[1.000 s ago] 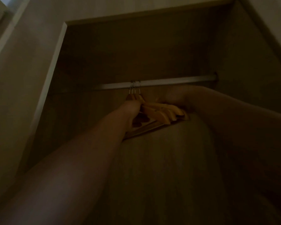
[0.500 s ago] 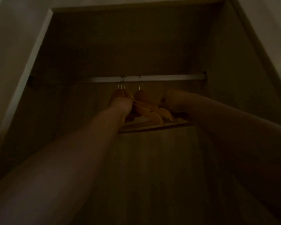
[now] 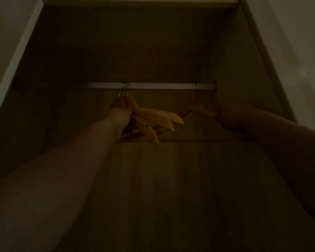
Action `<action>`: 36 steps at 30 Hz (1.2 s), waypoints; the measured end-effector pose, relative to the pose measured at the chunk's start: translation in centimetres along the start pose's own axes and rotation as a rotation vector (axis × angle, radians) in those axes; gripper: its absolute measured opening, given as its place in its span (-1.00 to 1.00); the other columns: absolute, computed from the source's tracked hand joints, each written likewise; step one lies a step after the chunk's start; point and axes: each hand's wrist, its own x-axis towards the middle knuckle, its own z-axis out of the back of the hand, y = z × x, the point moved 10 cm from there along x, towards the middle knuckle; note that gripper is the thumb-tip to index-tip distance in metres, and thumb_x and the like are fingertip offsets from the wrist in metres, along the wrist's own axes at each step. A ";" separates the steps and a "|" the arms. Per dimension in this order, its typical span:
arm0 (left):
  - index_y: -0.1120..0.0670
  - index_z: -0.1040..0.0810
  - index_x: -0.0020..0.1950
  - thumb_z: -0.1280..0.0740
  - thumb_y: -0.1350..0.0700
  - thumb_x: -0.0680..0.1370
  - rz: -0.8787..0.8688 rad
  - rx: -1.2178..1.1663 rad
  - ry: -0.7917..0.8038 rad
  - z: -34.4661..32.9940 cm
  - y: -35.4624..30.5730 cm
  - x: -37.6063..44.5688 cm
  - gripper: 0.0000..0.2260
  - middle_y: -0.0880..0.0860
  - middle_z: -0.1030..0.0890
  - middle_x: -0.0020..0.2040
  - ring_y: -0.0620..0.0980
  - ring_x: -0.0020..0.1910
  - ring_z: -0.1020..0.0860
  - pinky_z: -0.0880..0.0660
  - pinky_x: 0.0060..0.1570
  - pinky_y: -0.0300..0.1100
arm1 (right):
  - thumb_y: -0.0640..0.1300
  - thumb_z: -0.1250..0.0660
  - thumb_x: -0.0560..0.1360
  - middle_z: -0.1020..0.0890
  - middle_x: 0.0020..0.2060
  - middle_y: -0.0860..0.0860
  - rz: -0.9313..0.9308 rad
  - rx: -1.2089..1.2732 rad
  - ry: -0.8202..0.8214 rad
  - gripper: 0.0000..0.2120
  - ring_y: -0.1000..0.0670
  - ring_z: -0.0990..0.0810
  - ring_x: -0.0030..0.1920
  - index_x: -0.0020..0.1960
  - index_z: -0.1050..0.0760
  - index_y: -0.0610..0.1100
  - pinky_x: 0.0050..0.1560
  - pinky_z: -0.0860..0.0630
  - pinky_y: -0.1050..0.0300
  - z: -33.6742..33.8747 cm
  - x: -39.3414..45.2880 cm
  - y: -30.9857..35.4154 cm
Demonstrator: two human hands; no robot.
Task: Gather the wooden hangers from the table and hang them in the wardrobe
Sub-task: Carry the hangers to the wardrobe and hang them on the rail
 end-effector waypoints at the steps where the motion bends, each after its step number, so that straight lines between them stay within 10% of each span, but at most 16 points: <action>1: 0.07 -0.40 0.39 -0.17 0.08 0.66 0.014 -0.001 0.017 -0.1 0.0 0.0 -0.70 0.13 -0.56 0.22 0.08 -0.06 -0.60 -0.55 -0.16 -0.02 | -0.25 -0.21 0.58 -0.58 -0.04 -0.26 0.003 -0.014 -0.008 -0.71 -0.16 -0.59 -0.20 0.24 -0.46 -0.39 -0.28 -0.48 0.10 0.0 0.0 0.0; 4: 0.02 -0.38 0.43 -0.19 0.07 0.65 0.031 -0.004 0.020 0.1 0.0 0.1 -0.66 0.15 -0.55 0.27 0.14 0.10 -0.59 -0.53 -0.21 -0.03 | -0.22 -0.20 0.59 -0.56 0.16 -0.25 -0.020 -0.074 -0.013 -0.69 -0.21 -0.58 0.12 0.29 -0.44 -0.33 0.07 -0.52 -0.04 -0.3 0.9 -0.7; 9: 0.04 -0.40 0.44 -0.18 0.05 0.66 0.035 0.017 0.029 0.1 -0.1 -0.1 -0.66 0.13 -0.56 0.25 0.08 -0.01 -0.57 -0.52 -0.19 -0.04 | -0.20 -0.17 0.62 -0.52 0.24 -0.24 -0.013 -0.128 0.031 -0.67 -0.22 -0.54 0.19 0.33 -0.39 -0.31 -0.08 -0.43 0.05 -0.3 0.5 -0.4; 12: 0.09 -0.46 0.35 -0.17 0.06 0.66 0.041 0.000 0.015 0.3 -0.1 0.1 -0.71 0.11 -0.59 0.09 0.03 -0.13 -0.55 -0.53 -0.06 0.00 | -0.14 -0.18 0.61 -0.41 0.37 -0.23 0.038 -0.187 -0.007 -0.60 -0.20 -0.41 0.35 0.41 -0.32 -0.26 0.30 -0.39 0.01 0.8 0.2 0.6; 17: 0.09 -0.51 0.30 -0.17 0.07 0.65 0.046 -0.018 0.039 0.5 0.1 0.1 -0.73 0.13 -0.61 0.11 0.07 -0.09 -0.59 -0.54 0.09 0.05 | 0.00 -0.16 0.61 -0.59 -0.04 -0.19 0.213 0.055 -0.257 -0.62 -0.20 -0.58 0.03 0.17 -0.54 -0.28 -0.06 -0.47 0.08 5.3 -1.1 7.4; 22: 0.09 -0.49 0.31 -0.17 0.08 0.66 0.032 -0.065 0.086 0.0 0.2 -0.1 -0.74 0.05 -0.58 -0.07 0.01 -0.16 -0.58 -0.53 -0.15 -0.07 | 0.07 -0.24 0.57 -0.64 -0.01 -0.11 0.191 0.594 0.127 -0.65 -0.07 -0.65 -0.12 0.12 -0.49 -0.20 -0.18 -0.61 0.03 1.6 -1.2 13.6; 31: 0.10 -0.47 0.33 -0.17 0.08 0.66 -0.005 -0.073 0.068 -0.4 -0.1 0.2 -0.73 0.06 -0.61 -0.07 0.00 -0.23 -0.58 -0.52 -0.17 -0.08 | -0.06 -0.22 0.58 -0.54 -0.39 -0.04 0.275 0.301 0.237 -0.74 0.02 -0.46 -0.47 -0.22 -0.50 -0.17 -0.42 -0.40 0.19 -1.0 -1.6 15.8; 36: 0.06 -0.42 0.40 -0.20 0.09 0.65 -0.002 -0.045 0.055 -0.1 -0.5 -0.5 -0.69 0.13 -0.61 0.12 0.00 -0.27 -0.56 -0.51 -0.22 -0.08 | -0.11 -0.20 0.58 -0.58 -0.14 -0.09 0.263 0.182 0.121 -0.76 0.01 -0.56 -0.24 0.11 -0.55 -0.22 -0.33 -0.45 0.23 -1.4 -0.7 14.4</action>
